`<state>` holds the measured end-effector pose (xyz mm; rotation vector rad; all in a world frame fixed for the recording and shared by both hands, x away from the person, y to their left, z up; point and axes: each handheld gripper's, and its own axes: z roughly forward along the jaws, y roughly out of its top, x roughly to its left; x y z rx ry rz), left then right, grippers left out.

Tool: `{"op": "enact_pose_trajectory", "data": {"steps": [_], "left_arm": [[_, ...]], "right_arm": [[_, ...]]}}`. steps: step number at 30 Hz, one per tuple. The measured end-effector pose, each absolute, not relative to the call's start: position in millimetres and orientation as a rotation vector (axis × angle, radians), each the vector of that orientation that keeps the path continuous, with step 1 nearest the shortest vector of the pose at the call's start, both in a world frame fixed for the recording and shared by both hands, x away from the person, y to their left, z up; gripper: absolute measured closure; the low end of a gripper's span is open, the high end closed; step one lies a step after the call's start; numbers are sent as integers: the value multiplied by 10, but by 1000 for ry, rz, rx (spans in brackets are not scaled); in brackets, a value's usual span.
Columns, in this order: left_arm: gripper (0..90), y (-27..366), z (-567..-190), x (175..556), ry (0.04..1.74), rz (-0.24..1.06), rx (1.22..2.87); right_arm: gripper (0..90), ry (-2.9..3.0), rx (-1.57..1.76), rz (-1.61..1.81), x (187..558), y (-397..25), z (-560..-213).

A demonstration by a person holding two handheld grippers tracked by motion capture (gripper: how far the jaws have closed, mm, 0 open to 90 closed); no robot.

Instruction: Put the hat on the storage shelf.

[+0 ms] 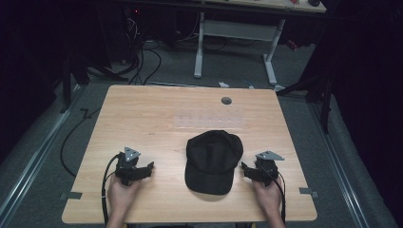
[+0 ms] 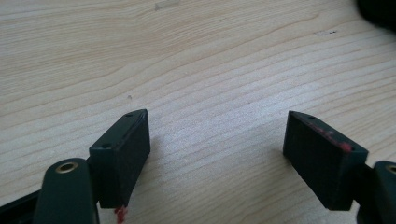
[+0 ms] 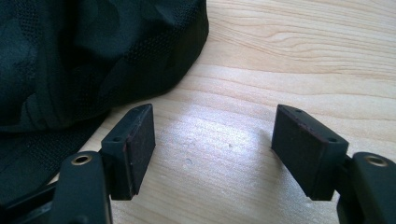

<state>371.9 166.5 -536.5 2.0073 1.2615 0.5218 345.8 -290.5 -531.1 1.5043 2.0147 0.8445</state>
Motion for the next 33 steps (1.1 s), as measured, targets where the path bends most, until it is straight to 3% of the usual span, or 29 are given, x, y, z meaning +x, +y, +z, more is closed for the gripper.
{"op": "enact_pose_trajectory", "data": {"steps": [23, 33], "left_arm": [[231, 1671, -5364, 3720, 1261, 518, 2005], [231, 1675, -5364, 3720, 1262, 514, 2002]], "right_arm": [[308, 2002, 1515, 838, 3433, -2898, -5310], [379, 2009, 1511, 855, 3393, -2923, -5282]]}}
